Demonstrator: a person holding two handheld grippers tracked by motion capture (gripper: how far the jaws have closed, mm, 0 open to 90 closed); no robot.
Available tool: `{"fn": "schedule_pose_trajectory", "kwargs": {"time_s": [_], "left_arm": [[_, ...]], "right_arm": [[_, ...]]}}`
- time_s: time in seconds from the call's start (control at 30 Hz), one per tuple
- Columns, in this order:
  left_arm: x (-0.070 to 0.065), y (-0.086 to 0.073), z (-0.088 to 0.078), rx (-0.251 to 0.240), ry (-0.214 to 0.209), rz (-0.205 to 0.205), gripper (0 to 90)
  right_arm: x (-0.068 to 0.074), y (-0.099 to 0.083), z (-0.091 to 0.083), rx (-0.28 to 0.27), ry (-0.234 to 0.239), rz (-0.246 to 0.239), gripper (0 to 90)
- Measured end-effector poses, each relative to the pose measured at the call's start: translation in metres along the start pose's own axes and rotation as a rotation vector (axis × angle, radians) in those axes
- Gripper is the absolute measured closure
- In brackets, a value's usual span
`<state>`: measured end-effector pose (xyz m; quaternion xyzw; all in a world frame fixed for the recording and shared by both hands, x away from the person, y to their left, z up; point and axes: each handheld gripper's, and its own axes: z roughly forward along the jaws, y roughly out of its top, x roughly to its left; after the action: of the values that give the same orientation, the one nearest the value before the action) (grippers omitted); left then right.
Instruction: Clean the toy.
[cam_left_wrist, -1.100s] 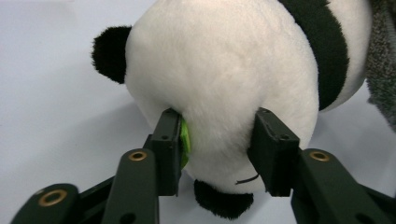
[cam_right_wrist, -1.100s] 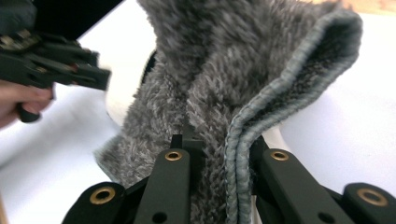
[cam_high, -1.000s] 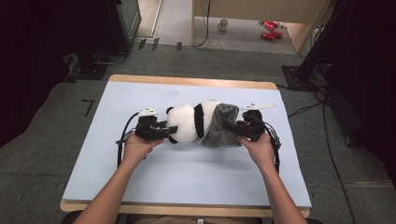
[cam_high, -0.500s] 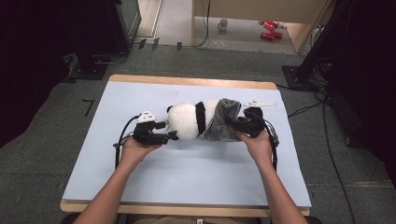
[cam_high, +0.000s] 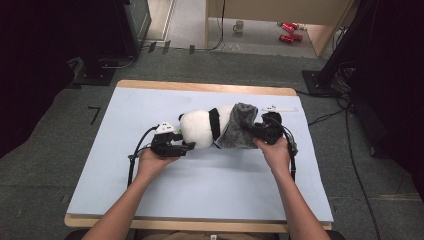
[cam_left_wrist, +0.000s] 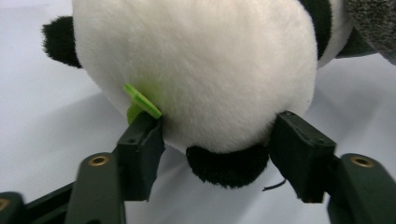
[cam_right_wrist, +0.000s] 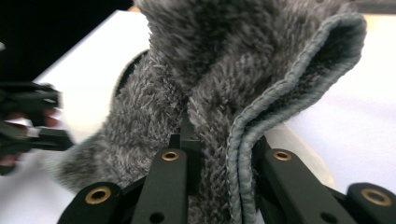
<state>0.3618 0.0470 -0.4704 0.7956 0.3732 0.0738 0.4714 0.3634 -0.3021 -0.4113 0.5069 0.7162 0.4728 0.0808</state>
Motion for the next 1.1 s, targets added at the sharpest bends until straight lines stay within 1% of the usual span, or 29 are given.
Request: {"fn": "schedule_pose_trajectory", "kwargs": {"time_s": [0.03, 0.07, 0.1, 0.13, 0.2, 0.23, 0.27, 0.3, 0.33, 0.37, 0.4, 0.43, 0.47, 0.53, 0.63, 0.73, 0.8, 0.87, 0.9, 0.97, 1.03, 1.07, 1.1], "left_arm": [[0.0, 0.001, 0.0, 0.004, 0.004, -0.015, 45.0], [-0.002, 0.002, 0.0, 0.011, 0.015, -0.039, 49.9], [-0.003, 0.004, 0.0, 0.029, 0.017, -0.064, 55.2], [-0.004, 0.006, 0.001, 0.037, 0.022, -0.084, 59.5], [-0.007, 0.008, 0.0, 0.038, 0.027, -0.088, 63.2], [-0.008, 0.009, -0.002, 0.036, 0.029, -0.083, 64.6], [-0.008, 0.01, -0.003, 0.035, 0.023, -0.094, 66.5], [-0.008, 0.01, -0.004, 0.038, 0.019, -0.092, 67.8], [-0.009, 0.011, -0.006, 0.039, 0.007, -0.1, 68.6], [-0.009, 0.012, -0.008, 0.043, 0.004, -0.102, 69.6], [-0.01, 0.013, -0.012, 0.045, -0.016, -0.117, 70.6], [-0.012, 0.013, -0.015, 0.041, -0.021, -0.12, 71.2], [-0.014, 0.014, -0.019, 0.039, -0.03, -0.118, 71.4], [-0.021, 0.015, -0.031, 0.032, -0.033, -0.109, 71.5], [-0.027, 0.015, -0.038, 0.047, -0.045, -0.106, 71.4], [-0.031, 0.014, -0.034, 0.049, -0.05, -0.102, 71.2], [-0.034, 0.014, -0.03, 0.048, -0.057, -0.11, 71.0], [-0.035, 0.013, -0.026, 0.049, -0.053, -0.107, 70.7], [-0.036, 0.013, -0.026, 0.049, -0.046, -0.105, 70.6], [-0.038, 0.014, -0.024, 0.057, -0.032, -0.096, 70.6], [-0.036, 0.013, -0.022, 0.07, -0.028, -0.101, 70.6], [-0.035, 0.012, -0.022, 0.074, -0.024, -0.1, 70.5], [-0.034, 0.012, -0.02, 0.083, -0.021, -0.104, 70.5]], "right_arm": [[0.0, 0.0, -0.002, -0.005, 0.02, 0.015, 77.9], [0.0, 0.001, -0.004, -0.012, 0.036, 0.028, 78.0], [0.002, 0.002, -0.006, -0.02, 0.055, 0.042, 78.1], [0.004, 0.002, -0.008, -0.025, 0.068, 0.043, 78.1], [0.011, 0.003, -0.009, -0.027, 0.095, 0.037, 78.1], [0.016, 0.004, -0.01, -0.027, 0.111, 0.028, 78.1], [0.022, 0.004, -0.01, -0.024, 0.124, 0.015, 78.1], [0.028, 0.005, -0.009, -0.023, 0.137, 0.002, 78.1], [0.032, 0.004, -0.009, -0.021, 0.149, -0.005, 78.1], [0.038, 0.004, -0.007, -0.013, 0.179, -0.011, 78.1], [0.041, 0.003, -0.005, -0.005, 0.203, -0.007, 78.1], [0.048, 0.003, -0.003, 0.003, 0.237, -0.003, 78.1], [0.051, 0.002, -0.001, 0.006, 0.251, -0.01, 78.1], [0.062, 0.001, 0.003, 0.016, 0.271, -0.033, 78.1], [0.08, -0.002, 0.013, 0.044, 0.28, -0.09, 78.1], [0.093, -0.007, 0.022, 0.08, 0.277, -0.135, 78.1], [0.101, -0.01, 0.029, 0.092, 0.279, -0.158, 78.3], [0.105, -0.013, 0.033, 0.109, 0.274, -0.18, 78.3], [0.108, -0.015, 0.036, 0.118, 0.262, -0.198, 78.3], [0.111, -0.019, 0.04, 0.116, 0.232, -0.245, 78.5], [0.112, -0.022, 0.043, 0.104, 0.203, -0.285, 78.5], [0.113, -0.024, 0.045, 0.103, 0.185, -0.314, 78.6], [0.113, -0.025, 0.046, 0.105, 0.17, -0.328, 78.7]]}}
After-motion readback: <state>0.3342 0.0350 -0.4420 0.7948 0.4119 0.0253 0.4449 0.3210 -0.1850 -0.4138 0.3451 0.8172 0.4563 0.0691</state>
